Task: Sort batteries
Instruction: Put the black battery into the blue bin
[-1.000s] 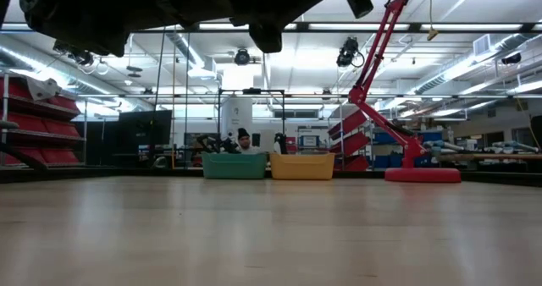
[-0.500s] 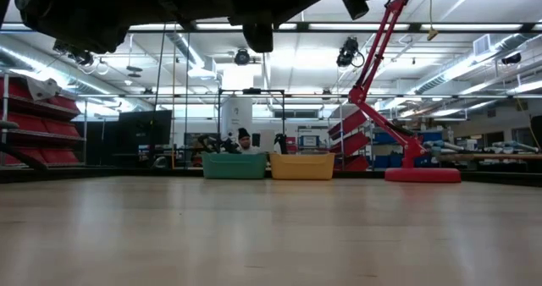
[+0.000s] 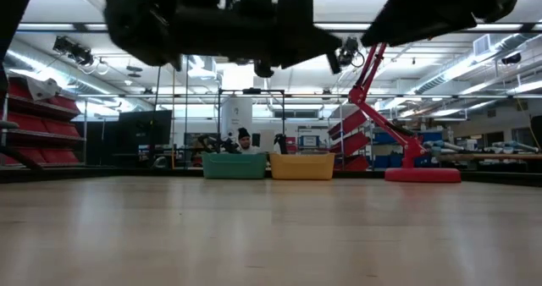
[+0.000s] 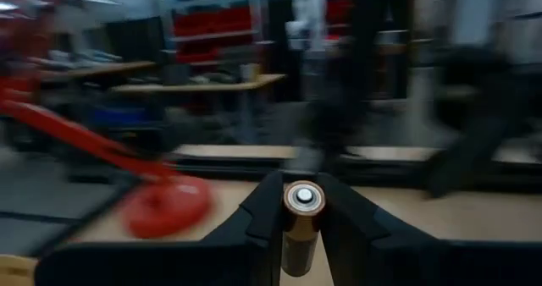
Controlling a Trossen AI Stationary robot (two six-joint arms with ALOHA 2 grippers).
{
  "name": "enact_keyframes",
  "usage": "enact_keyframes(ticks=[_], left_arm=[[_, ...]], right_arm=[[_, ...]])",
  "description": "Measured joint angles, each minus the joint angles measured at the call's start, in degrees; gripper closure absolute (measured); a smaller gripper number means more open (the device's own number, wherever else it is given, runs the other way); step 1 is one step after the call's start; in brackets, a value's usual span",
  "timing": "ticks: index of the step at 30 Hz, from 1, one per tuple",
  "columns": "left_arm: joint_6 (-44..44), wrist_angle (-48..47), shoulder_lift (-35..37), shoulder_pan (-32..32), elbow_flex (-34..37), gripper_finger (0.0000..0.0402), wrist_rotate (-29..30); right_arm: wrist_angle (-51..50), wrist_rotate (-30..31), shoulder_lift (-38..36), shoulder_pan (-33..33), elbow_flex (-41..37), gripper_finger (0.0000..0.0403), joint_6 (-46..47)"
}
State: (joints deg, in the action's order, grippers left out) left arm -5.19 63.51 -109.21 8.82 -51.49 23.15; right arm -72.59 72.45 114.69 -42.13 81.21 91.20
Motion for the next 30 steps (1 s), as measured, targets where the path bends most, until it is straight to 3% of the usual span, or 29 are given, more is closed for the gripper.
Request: enact_keyframes(ticks=[4,7,9,12,19,26,30], left_arm=[[-2.3,-4.9,2.9,-8.4,0.0,0.0335,-1.6],[-1.8,-8.4,3.7,-16.3,0.1,0.0335,-9.5],[0.4,-8.4,3.7,-22.0,0.1,0.0335,-17.6],[6.4,-9.5,3.8,-29.3,0.1,0.0335,-23.3],[10.2,-15.5,3.8,-40.2,0.7,0.0335,-23.6],[10.1,-22.9,3.8,-44.2,0.8,0.0335,-23.2],[10.0,-25.5,3.8,-45.5,0.8,0.0335,-22.7]], right_arm=[[-15.4,-4.1,0.0,2.7,0.0,0.0097,11.3],[-15.5,-6.2,-1.4,5.5,-2.3,0.0080,11.0],[-10.0,-8.8,-3.5,7.9,-4.8,0.0077,5.1],[-4.2,-13.9,-7.4,11.5,-11.1,0.0078,0.0],[18.7,-19.5,-21.7,17.2,-30.1,0.0092,-8.5],[48.2,-22.9,-35.5,21.8,-46.6,0.0108,-24.2],[59.0,-25.5,-40.4,24.4,-52.0,0.0110,-32.9]])
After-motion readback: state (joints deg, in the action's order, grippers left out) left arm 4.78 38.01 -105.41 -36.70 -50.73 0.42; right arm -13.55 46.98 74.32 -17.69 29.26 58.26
